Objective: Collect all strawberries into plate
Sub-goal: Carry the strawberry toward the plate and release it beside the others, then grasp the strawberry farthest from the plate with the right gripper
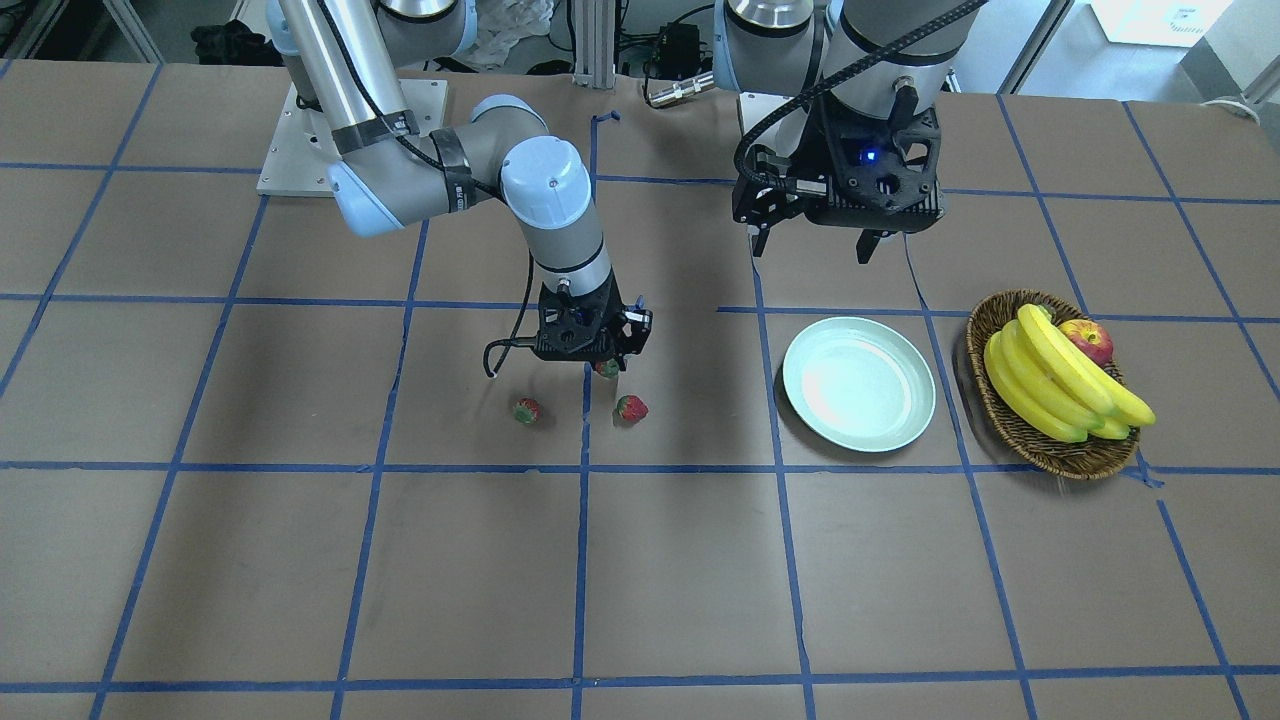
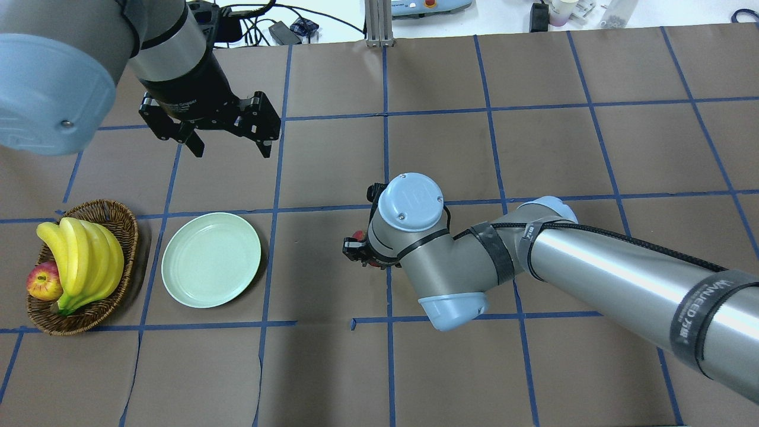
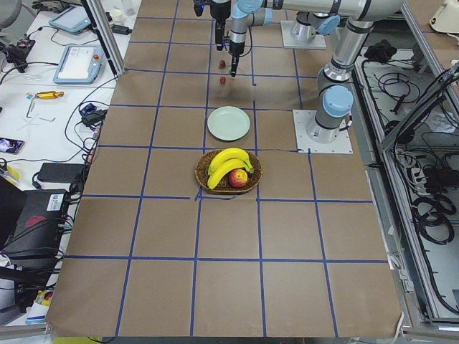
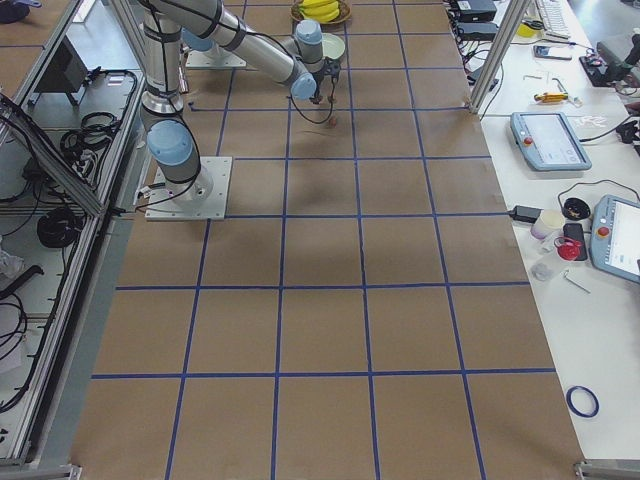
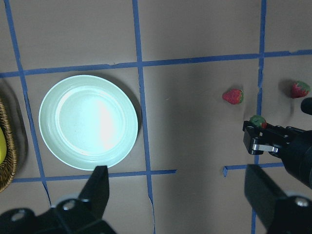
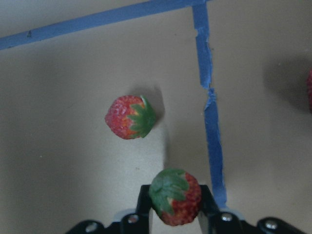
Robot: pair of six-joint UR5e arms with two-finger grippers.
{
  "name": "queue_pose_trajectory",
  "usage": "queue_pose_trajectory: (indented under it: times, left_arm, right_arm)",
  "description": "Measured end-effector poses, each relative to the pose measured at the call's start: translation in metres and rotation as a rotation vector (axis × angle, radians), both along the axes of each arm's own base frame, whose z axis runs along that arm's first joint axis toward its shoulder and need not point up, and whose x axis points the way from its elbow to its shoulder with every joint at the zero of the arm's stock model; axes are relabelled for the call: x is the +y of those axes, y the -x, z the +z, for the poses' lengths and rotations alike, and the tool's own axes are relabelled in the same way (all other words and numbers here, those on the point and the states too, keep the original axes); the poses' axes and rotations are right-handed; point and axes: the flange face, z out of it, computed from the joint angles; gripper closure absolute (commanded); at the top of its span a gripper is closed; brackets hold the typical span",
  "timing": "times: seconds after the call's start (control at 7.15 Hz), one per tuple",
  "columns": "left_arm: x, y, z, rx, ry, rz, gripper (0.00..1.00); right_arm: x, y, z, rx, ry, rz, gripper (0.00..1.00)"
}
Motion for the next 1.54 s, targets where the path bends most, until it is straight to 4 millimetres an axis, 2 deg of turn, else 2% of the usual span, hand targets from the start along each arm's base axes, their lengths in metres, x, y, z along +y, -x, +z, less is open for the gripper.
queue_pose_trajectory:
  times: [0.28,0.56,0.98,1.26,1.54]
  left_arm:
    - [0.0,0.0,0.001,-0.001,0.001,0.0,0.0]
    - [0.0,0.0,0.001,-0.002,0.002,0.0,0.0]
    - [0.001,0.0,-0.002,-0.004,-0.004,0.0,0.0]
    - [0.002,-0.001,-0.005,-0.005,-0.009,0.0,0.0]
    - [0.002,-0.001,-0.005,-0.005,-0.011,0.0,0.0]
  right_arm:
    - [0.0,-0.001,-0.003,0.006,-0.008,0.001,0.0]
    - [-0.004,0.004,0.004,0.048,0.001,-0.005,0.0]
    - [-0.033,0.033,0.014,0.25,-0.068,-0.055,0.0]
    - [-0.053,0.058,0.016,0.291,-0.09,-0.105,0.07]
    - [-0.07,0.067,0.008,0.292,-0.094,-0.135,0.09]
